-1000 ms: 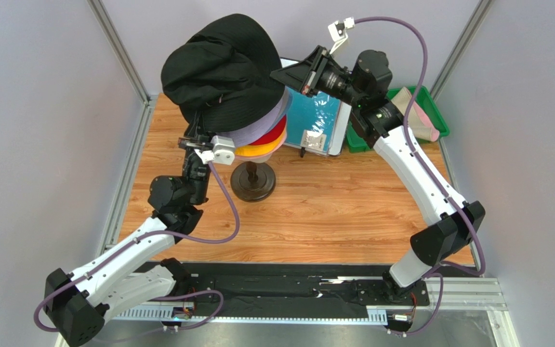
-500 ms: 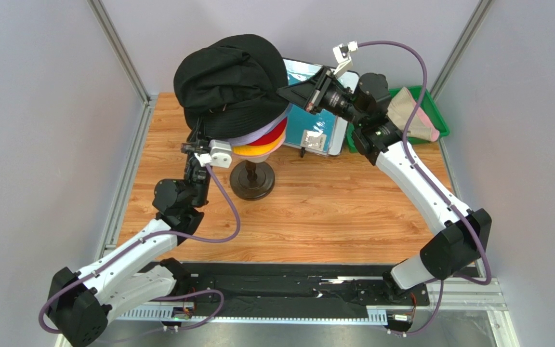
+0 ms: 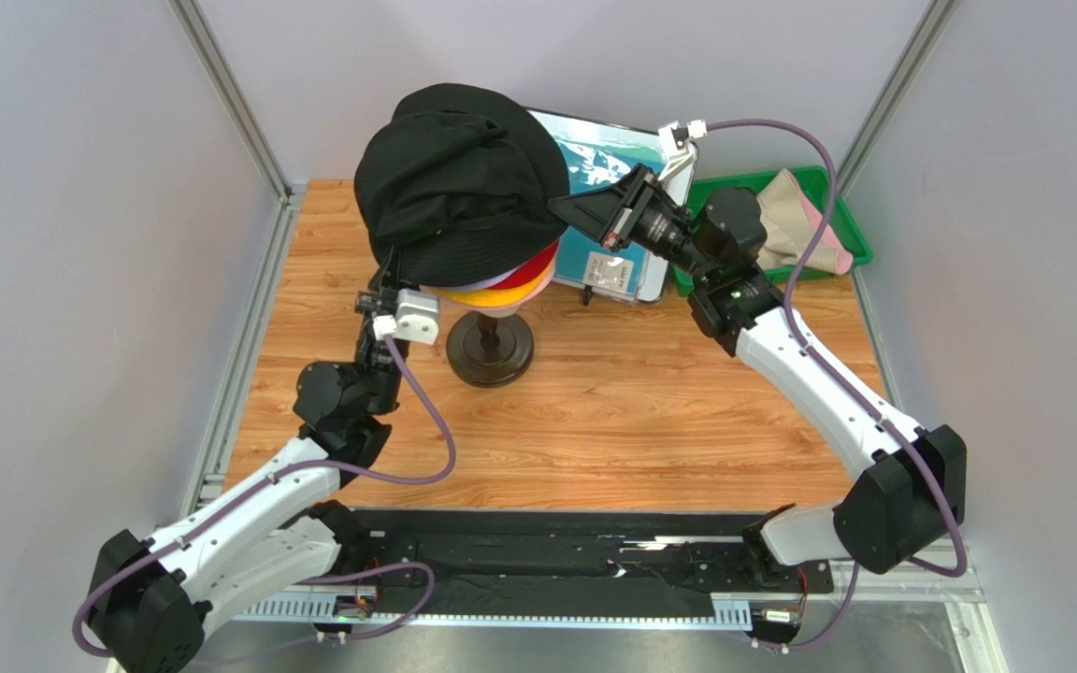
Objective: Stack the hats
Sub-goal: Stack the hat on the hat.
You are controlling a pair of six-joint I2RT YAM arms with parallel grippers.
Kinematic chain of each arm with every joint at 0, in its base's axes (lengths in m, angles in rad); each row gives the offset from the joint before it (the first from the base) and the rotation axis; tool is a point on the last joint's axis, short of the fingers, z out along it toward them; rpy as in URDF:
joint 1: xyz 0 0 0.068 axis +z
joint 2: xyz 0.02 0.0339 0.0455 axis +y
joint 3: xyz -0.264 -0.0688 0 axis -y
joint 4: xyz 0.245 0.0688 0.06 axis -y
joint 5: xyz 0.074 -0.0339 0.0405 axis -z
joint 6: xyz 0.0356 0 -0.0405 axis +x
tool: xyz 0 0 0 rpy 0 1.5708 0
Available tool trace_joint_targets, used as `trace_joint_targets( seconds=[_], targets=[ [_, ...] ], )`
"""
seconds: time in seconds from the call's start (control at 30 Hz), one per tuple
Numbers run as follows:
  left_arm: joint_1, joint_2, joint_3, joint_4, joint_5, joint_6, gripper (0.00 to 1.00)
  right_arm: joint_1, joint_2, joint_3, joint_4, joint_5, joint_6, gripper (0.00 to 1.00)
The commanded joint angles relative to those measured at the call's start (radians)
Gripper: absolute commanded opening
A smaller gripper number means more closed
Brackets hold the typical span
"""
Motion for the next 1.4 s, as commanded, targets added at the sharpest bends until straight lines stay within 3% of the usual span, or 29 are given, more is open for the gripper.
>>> trace_joint_targets(
  seconds=[0.0, 0.27, 0.3, 0.37, 0.4, 0.5, 0.6, 0.73, 0.97, 1.1, 1.27, 1.37],
  targets=[
    [0.026, -0.054, -0.111, -0.118, -0.070, -0.128, 0.00, -0.034, 0.028, -0.091, -0.125, 0.049, -0.028, 0.00],
    [0.012, -0.125, -0.155, -0.219, 0.002, -0.226, 0.00, -0.034, 0.039, -0.048, -0.124, 0.125, -0.025, 0.00],
    [0.012, -0.124, -0.155, -0.230, 0.003, -0.263, 0.06, -0.034, 0.039, -0.049, -0.122, 0.133, -0.024, 0.00],
    [0.012, -0.145, -0.142, -0.283, 0.011, -0.309, 0.32, -0.034, 0.040, -0.048, -0.110, 0.142, -0.019, 0.00],
    [0.012, -0.162, -0.132, -0.312, 0.017, -0.352, 0.57, -0.033, 0.040, -0.043, -0.108, 0.142, -0.018, 0.00],
    [0.012, -0.248, -0.060, -0.452, 0.028, -0.457, 0.72, -0.033, 0.042, -0.025, -0.110, 0.138, -0.027, 0.00],
    [0.010, -0.323, 0.038, -0.640, 0.120, -0.530, 0.73, -0.033, 0.046, 0.000, -0.121, 0.130, -0.033, 0.00],
    [0.012, -0.378, 0.139, -0.711, 0.256, -0.599, 0.74, -0.033, 0.040, 0.011, -0.137, 0.130, -0.050, 0.00],
    [0.010, -0.332, 0.366, -0.837, 0.243, -0.700, 0.74, -0.016, -0.009, -0.034, -0.150, 0.158, -0.068, 0.00],
    [0.010, -0.306, 0.467, -0.908, 0.403, -0.760, 0.74, -0.011, -0.021, -0.040, -0.154, 0.161, -0.073, 0.00],
    [0.010, -0.237, 0.539, -0.912, 0.370, -0.783, 0.78, 0.001, -0.033, -0.032, -0.174, 0.173, -0.085, 0.00],
    [0.012, -0.177, 0.621, -0.932, 0.182, -0.771, 0.75, 0.003, -0.046, -0.028, -0.186, 0.176, -0.094, 0.00]
  ],
)
